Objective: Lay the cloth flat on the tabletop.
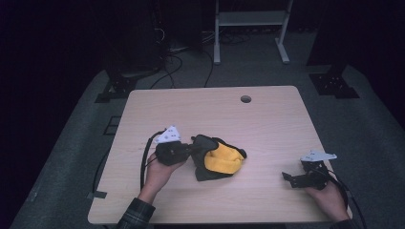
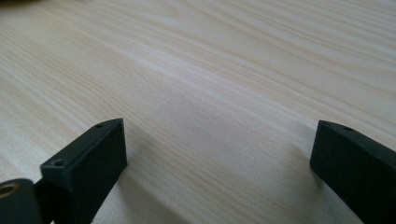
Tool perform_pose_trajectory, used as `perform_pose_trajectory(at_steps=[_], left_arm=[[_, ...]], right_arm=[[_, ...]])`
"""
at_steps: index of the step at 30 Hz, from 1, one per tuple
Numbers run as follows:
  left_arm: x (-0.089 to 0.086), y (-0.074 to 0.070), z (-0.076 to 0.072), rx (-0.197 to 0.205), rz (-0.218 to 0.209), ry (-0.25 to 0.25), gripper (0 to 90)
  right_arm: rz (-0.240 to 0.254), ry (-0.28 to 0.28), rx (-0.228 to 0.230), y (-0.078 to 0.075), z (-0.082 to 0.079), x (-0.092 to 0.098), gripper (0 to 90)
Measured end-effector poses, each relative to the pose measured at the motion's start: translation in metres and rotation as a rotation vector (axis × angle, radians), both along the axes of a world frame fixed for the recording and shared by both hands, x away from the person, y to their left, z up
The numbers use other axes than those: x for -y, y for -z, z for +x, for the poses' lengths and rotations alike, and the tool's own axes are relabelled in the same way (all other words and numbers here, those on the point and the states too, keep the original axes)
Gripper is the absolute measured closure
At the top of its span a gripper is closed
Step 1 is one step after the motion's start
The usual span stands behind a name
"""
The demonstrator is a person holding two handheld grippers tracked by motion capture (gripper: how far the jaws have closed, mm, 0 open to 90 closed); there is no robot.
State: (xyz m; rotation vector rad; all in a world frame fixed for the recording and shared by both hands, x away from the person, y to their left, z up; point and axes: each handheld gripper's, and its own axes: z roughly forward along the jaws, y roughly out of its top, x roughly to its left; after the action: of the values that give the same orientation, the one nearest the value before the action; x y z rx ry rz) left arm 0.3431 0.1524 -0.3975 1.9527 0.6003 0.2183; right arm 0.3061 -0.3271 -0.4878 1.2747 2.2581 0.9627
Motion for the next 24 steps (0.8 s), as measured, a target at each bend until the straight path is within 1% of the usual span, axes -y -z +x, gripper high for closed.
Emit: perform_pose_trajectory(at_steps=[4, 6, 9, 13, 16, 17, 18, 20, 22, 23, 24], left_arm=[[-0.018, 0.007, -0.004, -0.02, 0.016, -0.029, 84.4], [-0.026, 0.011, -0.006, -0.027, 0.022, -0.045, 84.5], [-0.037, 0.019, -0.009, -0.041, 0.049, -0.067, 84.4], [-0.046, 0.028, -0.009, -0.067, 0.069, -0.084, 84.4], [-0.048, 0.035, -0.009, -0.089, 0.104, -0.09, 84.2], [-0.049, 0.037, -0.009, -0.094, 0.106, -0.09, 83.6], [-0.049, 0.038, -0.01, -0.098, 0.113, -0.092, 81.5], [-0.049, 0.037, -0.011, -0.08, 0.121, -0.102, 73.0], [-0.05, 0.031, -0.013, -0.059, 0.106, -0.108, 65.0], [-0.051, 0.027, -0.015, -0.049, 0.098, -0.114, 62.1], [-0.051, 0.024, -0.015, -0.036, 0.088, -0.116, 60.7]], right_arm=[[0.002, 0.009, 0.0, -0.001, -0.001, 0.003, 6.8], [0.001, 0.012, -0.009, -0.004, -0.001, 0.004, 14.5], [0.023, 0.0, -0.034, -0.008, -0.001, 0.003, 16.0], [0.044, -0.055, 0.004, -0.017, -0.003, -0.008, 16.1], [0.063, -0.098, 0.031, -0.023, -0.002, -0.016, 16.1], [0.069, -0.109, 0.034, -0.024, -0.001, -0.019, 16.1], [0.073, -0.116, 0.036, -0.026, 0.0, -0.022, 16.1], [0.079, -0.138, 0.043, -0.029, 0.003, -0.03, 16.1], [0.079, -0.157, 0.049, -0.03, 0.006, -0.038, 17.0], [0.086, -0.172, 0.051, -0.031, 0.007, -0.043, 19.0], [0.083, -0.183, 0.05, -0.032, 0.008, -0.047, 19.0]])
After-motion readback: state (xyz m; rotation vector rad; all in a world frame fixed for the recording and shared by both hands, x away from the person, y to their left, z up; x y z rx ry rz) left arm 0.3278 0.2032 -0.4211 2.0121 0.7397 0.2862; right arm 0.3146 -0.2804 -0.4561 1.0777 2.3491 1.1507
